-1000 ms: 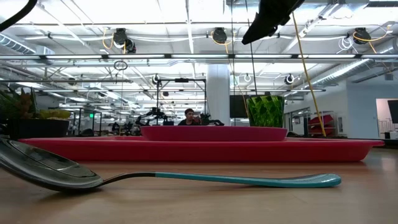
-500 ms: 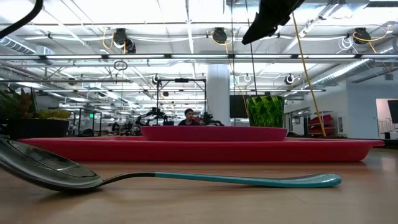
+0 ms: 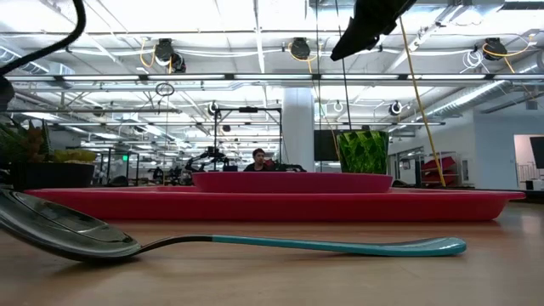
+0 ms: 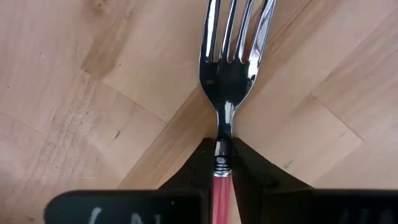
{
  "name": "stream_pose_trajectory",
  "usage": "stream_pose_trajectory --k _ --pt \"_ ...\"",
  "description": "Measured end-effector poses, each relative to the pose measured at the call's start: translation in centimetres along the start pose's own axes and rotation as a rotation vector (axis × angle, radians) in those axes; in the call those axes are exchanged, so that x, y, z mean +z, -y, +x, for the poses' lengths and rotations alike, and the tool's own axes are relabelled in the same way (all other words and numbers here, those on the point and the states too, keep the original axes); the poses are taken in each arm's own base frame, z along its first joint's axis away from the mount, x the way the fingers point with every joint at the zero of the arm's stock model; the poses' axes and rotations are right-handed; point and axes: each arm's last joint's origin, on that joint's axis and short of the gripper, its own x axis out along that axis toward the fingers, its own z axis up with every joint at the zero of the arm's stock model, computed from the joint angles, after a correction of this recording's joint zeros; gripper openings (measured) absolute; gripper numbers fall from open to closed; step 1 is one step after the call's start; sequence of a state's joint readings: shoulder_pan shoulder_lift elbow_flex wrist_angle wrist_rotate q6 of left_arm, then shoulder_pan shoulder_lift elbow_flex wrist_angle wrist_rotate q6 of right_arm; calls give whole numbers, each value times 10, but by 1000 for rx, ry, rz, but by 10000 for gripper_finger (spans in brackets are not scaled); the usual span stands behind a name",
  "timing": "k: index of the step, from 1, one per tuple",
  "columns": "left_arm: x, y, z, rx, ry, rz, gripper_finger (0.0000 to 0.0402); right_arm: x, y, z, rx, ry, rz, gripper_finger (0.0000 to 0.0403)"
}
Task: Pick and place plate/cup/fork/spoon on tray
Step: Put the pink fork on the red tray to the left of the pink plate
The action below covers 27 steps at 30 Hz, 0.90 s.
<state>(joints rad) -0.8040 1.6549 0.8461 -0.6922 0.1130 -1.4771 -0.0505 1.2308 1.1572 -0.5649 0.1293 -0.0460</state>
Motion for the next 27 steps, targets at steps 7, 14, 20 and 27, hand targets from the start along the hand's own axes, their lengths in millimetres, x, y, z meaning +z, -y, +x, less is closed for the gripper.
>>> stream_pose_trajectory --k 7,14,20,27 --pt "13 -2 -9 -38 -25 -63 31 0 0 0 0 -1 -69 106" --pt "14 0 -29 -131 -9 -123 31 -4 0 0 4 -41 -126 106" --pt "13 -9 -57 -226 -7 -202 31 -6 0 -1 6 -57 -151 106" --pt "20 -28 -75 -197 38 -272 31 -5 1 -10 -1 -26 -164 106"
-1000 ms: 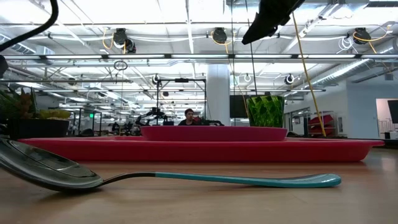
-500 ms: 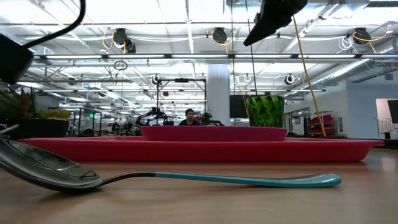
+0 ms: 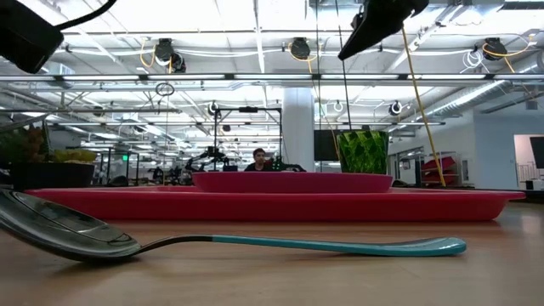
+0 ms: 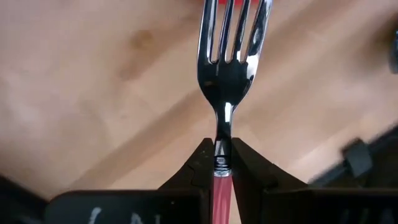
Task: Pick and place plate/cup/fork/spoon on tray
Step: Put the pink fork on the red tray to the left of the pink plate
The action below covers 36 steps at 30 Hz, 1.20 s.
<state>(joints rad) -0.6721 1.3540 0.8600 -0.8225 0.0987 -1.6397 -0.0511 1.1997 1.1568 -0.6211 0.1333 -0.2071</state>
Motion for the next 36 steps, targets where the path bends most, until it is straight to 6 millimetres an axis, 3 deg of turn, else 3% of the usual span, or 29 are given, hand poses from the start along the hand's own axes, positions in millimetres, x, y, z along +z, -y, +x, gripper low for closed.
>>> stream_pose_trajectory --k 5,16,27,36 --pt "20 -4 -3 37 125 -24 31 2 2 -10 -13 47 -7 106" --pt "59 3 -8 -53 218 -19 31 7 4 -20 -29 136 -74 106" --pt "117 -14 -19 -59 215 -75 31 10 3 -21 18 176 -77 106" --pt "147 -29 -26 -72 258 -177 31 9 3 -22 17 171 -95 106"
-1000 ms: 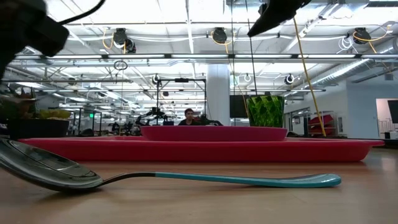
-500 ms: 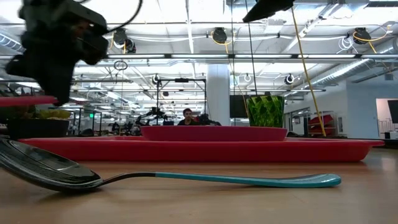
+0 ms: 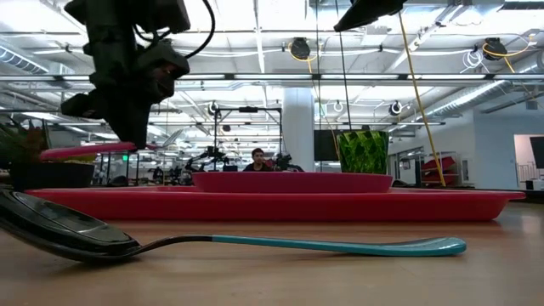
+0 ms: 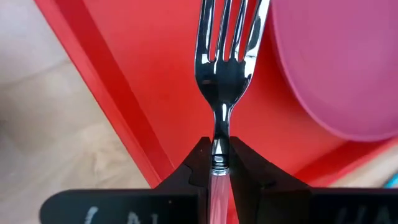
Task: Pick and place plate/cup/fork/spoon on tray
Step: Put the pink fork on the red tray to the left of the pink plate
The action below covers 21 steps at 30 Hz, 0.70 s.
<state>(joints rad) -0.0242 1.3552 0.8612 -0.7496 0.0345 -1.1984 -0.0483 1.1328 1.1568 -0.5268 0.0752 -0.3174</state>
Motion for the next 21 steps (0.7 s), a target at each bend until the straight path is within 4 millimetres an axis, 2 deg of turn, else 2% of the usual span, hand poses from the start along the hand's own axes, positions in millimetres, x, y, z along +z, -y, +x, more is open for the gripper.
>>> stream_pose_trajectory --k 7,21 --pt "12 -5 -1 6 26 -89 31 7 3 0 -26 68 -6 106" --pt "19 -8 -1 22 85 -272 31 -1 1 0 -6 -10 -63 106"
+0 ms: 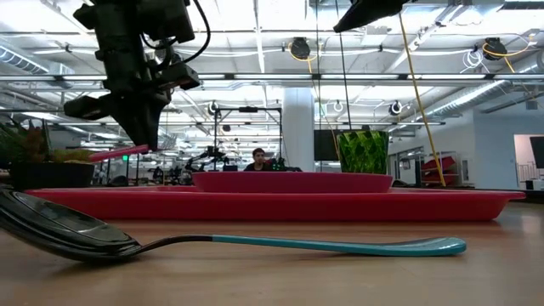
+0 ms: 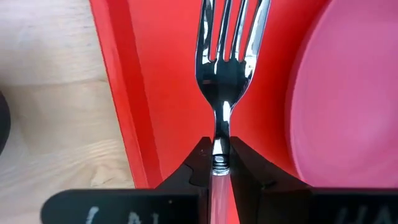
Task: Pick and place plate/cup/fork/spoon on tray
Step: Put the pink fork on the red tray to the left of the pink plate
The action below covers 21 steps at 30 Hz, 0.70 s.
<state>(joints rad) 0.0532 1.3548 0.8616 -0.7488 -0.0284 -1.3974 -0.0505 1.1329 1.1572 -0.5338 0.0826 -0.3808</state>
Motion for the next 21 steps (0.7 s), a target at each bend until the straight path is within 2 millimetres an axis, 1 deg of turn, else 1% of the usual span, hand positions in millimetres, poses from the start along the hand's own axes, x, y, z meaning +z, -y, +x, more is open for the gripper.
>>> stream_pose_trajectory --k 3,5,7,10,12,15,21 --pt "0 0 3 24 -4 -27 31 -3 -1 1 11 -28 -30 106" --pt "-1 -1 7 50 -9 -26 31 -9 -2 3 13 -42 -53 106" --pt "-2 0 13 73 -24 -19 31 -15 -3 5 11 -50 -79 106" --pt "-4 0 25 116 -65 -10 31 -17 -2 7 -40 -59 -98 106" --pt "-3 2 30 122 -72 -4 31 -17 -1 6 -68 -71 -99 106" --pt "-1 1 35 139 -74 4 31 -17 -1 6 -65 -68 -99 106" --pt "8 -1 35 148 -45 7 31 -14 0 6 -80 -34 -78 106"
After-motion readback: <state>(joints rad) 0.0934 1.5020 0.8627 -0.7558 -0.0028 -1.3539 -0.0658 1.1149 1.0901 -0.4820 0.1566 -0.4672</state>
